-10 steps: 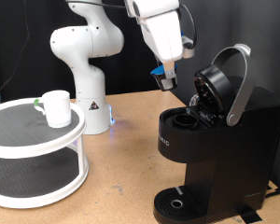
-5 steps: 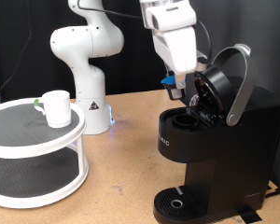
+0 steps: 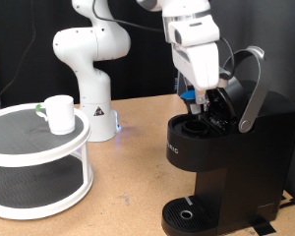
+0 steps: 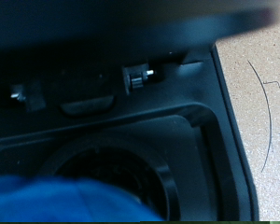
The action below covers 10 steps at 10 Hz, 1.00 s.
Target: Make a cup of coffee with the keurig machine
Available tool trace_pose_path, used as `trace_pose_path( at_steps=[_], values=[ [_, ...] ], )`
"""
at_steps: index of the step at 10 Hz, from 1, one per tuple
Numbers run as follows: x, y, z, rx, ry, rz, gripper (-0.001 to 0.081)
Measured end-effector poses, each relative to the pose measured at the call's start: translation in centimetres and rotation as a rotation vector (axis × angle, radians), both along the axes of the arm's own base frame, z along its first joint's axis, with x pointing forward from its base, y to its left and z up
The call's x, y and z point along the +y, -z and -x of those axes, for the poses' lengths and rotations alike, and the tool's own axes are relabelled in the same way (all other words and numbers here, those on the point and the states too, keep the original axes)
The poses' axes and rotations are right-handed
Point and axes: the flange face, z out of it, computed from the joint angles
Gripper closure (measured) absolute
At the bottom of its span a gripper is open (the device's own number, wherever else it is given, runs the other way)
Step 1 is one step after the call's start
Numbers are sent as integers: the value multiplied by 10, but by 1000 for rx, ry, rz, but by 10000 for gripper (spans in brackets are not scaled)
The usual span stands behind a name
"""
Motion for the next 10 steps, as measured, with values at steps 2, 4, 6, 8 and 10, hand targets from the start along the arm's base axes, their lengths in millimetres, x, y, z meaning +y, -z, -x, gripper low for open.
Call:
trace_pose_path(
  at_steps=[2, 4, 6, 8, 10],
  values=[
    [4, 5, -1, -9, 0, 6, 342],
    [4, 5, -1, -11, -2, 14, 342],
    [3, 5, -1, -11, -1, 15, 342],
    [0, 7, 0, 9, -3, -24, 342],
    [-12, 11, 3, 43, -43, -87, 342]
  ],
)
